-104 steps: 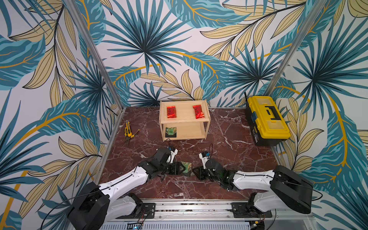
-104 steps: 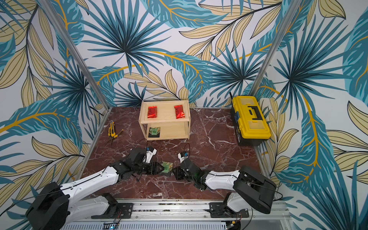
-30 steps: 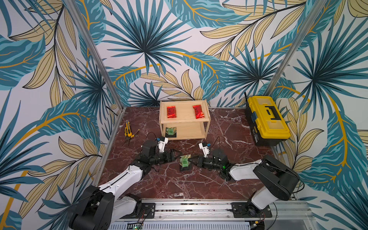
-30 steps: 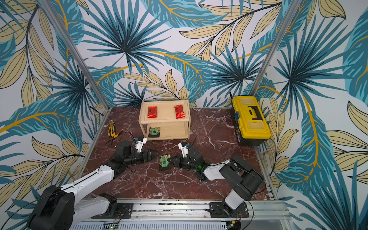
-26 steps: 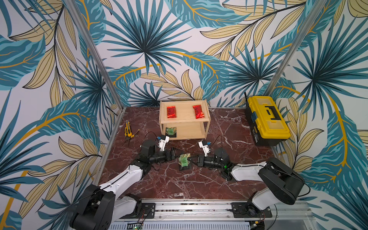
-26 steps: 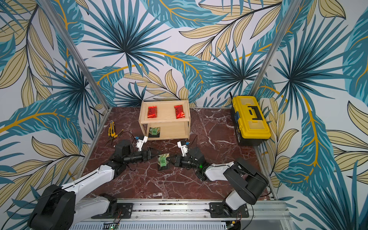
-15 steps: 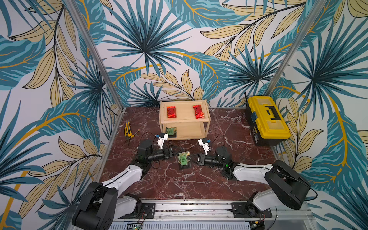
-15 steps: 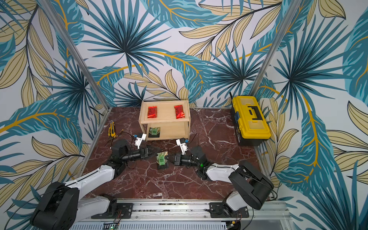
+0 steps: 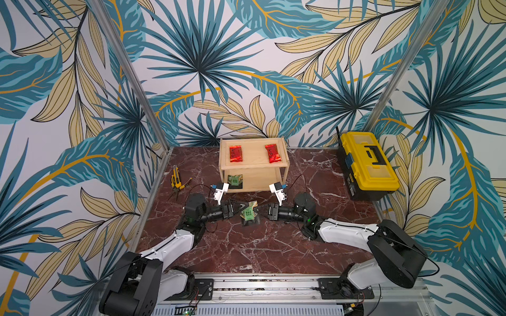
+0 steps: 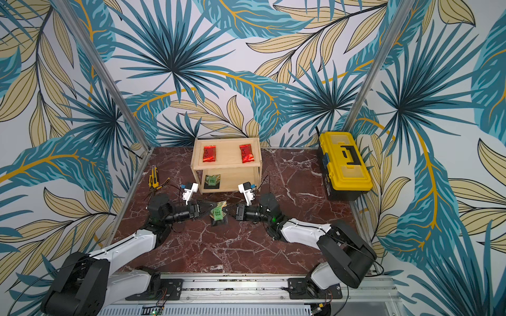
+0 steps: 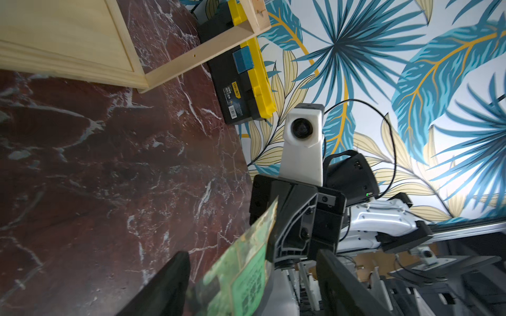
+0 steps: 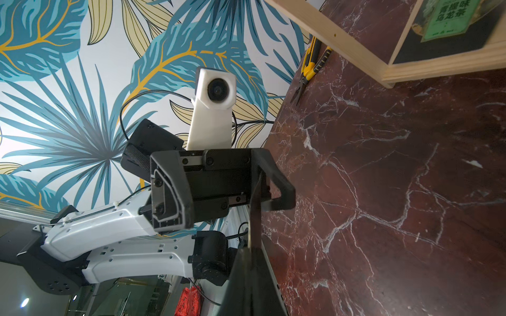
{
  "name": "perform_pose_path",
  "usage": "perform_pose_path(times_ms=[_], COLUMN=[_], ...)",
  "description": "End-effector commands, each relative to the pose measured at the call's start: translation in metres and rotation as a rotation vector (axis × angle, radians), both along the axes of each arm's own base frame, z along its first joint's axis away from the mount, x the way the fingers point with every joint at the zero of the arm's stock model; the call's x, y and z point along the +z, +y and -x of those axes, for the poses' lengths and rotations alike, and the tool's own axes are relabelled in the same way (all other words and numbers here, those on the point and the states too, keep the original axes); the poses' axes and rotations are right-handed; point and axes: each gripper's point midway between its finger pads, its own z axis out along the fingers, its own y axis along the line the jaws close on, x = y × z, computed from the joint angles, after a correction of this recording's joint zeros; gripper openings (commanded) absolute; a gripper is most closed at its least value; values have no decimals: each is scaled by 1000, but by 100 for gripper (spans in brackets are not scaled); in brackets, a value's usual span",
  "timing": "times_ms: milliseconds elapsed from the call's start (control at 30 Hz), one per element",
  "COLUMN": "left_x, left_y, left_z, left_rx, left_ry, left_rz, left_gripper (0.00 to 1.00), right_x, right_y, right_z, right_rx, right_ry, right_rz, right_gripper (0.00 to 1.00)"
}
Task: Place the tea bags on the shelf by color
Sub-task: Pick up the tea bag from the center of the board.
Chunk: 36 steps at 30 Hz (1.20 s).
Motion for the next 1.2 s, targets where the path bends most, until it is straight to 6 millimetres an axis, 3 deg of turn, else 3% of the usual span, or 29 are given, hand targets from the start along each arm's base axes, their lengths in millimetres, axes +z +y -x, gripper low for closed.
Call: perform_pose_path(times_ms=[0,467,567,700,833,1033,1167], left_x=[6,5,10,23,45,72,82], left_y=[-1,1,1,2,4,7,5], left_z=[7,2,1,0,-4,-14,-22], left_rx=[-24,5,11,22,42,76,73], left_ry=[-38,-36,-42,-59,-91,-132,-134], left_rz=[23,-23,-19,20,73,147,184], left_gripper=[60,0,0,0,0,0,0], right_x=[-5,0,2,9,23,37,43], right_y=[1,2,2,-3,-15,-44,-44], right_z=[-1,4,6,7,8,2,4], right_rx=[18,70,79,64,-11,-192,-200], right_ry=[-1,2,1,-5,-23,-20,-28], right_rz=[13,19,21,9,-56,-207,-223], right_gripper=[0,0,3,29,42,48,51])
